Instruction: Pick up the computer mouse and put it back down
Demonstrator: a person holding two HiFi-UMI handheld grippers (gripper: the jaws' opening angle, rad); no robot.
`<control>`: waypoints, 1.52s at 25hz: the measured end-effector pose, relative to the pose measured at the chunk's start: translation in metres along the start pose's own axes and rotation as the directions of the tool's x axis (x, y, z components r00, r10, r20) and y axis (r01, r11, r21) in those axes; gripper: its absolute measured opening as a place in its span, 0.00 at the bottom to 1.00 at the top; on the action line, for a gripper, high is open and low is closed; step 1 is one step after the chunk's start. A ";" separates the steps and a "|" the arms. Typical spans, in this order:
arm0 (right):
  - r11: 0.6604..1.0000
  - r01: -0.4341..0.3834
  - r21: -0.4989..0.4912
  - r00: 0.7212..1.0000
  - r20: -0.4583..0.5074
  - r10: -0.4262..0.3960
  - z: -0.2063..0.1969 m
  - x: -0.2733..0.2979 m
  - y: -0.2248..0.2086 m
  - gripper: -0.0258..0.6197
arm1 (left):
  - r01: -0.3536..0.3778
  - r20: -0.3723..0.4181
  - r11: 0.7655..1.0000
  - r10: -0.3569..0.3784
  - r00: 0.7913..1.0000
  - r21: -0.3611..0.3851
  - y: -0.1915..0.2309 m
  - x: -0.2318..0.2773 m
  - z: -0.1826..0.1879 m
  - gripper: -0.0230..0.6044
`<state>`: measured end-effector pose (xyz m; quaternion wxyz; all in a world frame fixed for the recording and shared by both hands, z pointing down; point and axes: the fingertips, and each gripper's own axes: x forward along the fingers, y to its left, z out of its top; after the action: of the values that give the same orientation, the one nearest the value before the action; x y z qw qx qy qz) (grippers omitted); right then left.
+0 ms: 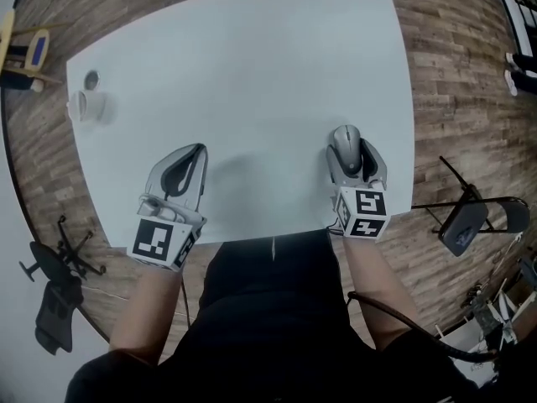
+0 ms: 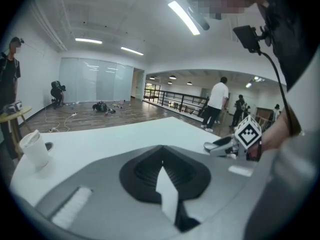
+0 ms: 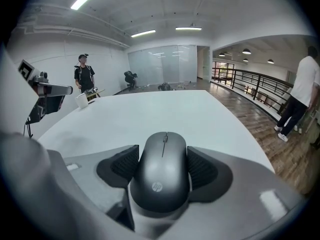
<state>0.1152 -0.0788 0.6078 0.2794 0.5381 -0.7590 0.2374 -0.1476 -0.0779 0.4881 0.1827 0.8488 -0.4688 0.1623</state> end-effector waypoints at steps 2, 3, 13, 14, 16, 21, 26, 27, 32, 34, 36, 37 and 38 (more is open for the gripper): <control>1.000 0.000 0.002 1.000 -0.002 0.000 0.000 0.002 0.000 0.51 | 0.004 -0.013 1.000 -0.004 1.000 0.027 0.002 -0.003 -0.008 0.04; 1.000 0.001 0.002 1.000 -0.001 -0.001 0.000 0.004 0.000 0.51 | 0.007 -0.018 0.999 -0.006 1.000 0.037 0.004 -0.004 -0.011 0.04; 1.000 0.009 -0.019 1.000 -0.011 -0.009 0.000 0.008 0.002 0.51 | -0.005 -0.004 1.000 0.005 1.000 -0.012 0.003 -0.004 -0.004 0.04; 1.000 0.009 -0.021 1.000 -0.013 -0.009 0.000 0.008 0.002 0.51 | -0.007 -0.003 1.000 0.007 1.000 -0.022 0.002 -0.004 -0.003 0.04; 1.000 0.009 -0.029 1.000 -0.019 -0.009 -0.001 0.009 0.002 0.51 | -0.009 -0.004 0.999 0.009 1.000 -0.034 0.001 -0.003 -0.003 0.04; 0.999 0.012 -0.044 1.000 -0.026 -0.014 -0.001 0.011 0.002 0.51 | -0.001 -0.012 1.000 0.001 1.000 -0.008 0.002 -0.005 -0.011 0.04; 0.999 0.013 -0.046 1.000 -0.028 -0.015 -0.001 0.013 0.002 0.52 | -0.001 -0.010 1.000 0.002 1.000 0.004 0.003 -0.009 -0.012 0.04; 0.999 0.014 -0.048 1.000 -0.026 -0.015 -0.001 0.013 0.003 0.52 | -0.005 -0.004 1.000 0.005 1.000 -0.004 0.002 -0.011 -0.009 0.04; 0.998 -0.002 -0.058 1.000 -0.009 0.001 -0.002 0.013 0.005 0.58 | -0.019 0.013 1.000 0.019 1.000 -0.011 -0.001 -0.014 -0.003 0.04; 0.998 -0.003 -0.060 1.000 -0.002 0.003 -0.003 0.013 0.004 0.59 | -0.022 0.018 1.000 0.022 1.000 -0.008 -0.001 -0.015 -0.002 0.04; 0.998 0.007 -0.065 1.000 0.004 -0.007 -0.003 0.010 0.002 0.60 | -0.021 0.020 1.000 0.021 1.000 0.013 -0.001 -0.020 -0.004 0.04; 0.997 0.014 -0.070 1.000 0.007 -0.013 -0.003 0.008 0.000 0.60 | -0.021 0.023 1.000 0.021 1.000 0.018 -0.001 -0.022 -0.005 0.04; 0.997 0.020 -0.073 1.000 0.012 -0.019 -0.003 0.006 -0.002 0.60 | -0.023 0.027 1.000 0.022 0.999 0.019 -0.001 -0.024 -0.004 0.04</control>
<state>0.1158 -0.0815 0.6137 0.2969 0.5363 -0.7634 0.2038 -0.1593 -0.0575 0.4807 0.1662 0.8474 -0.4792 0.1573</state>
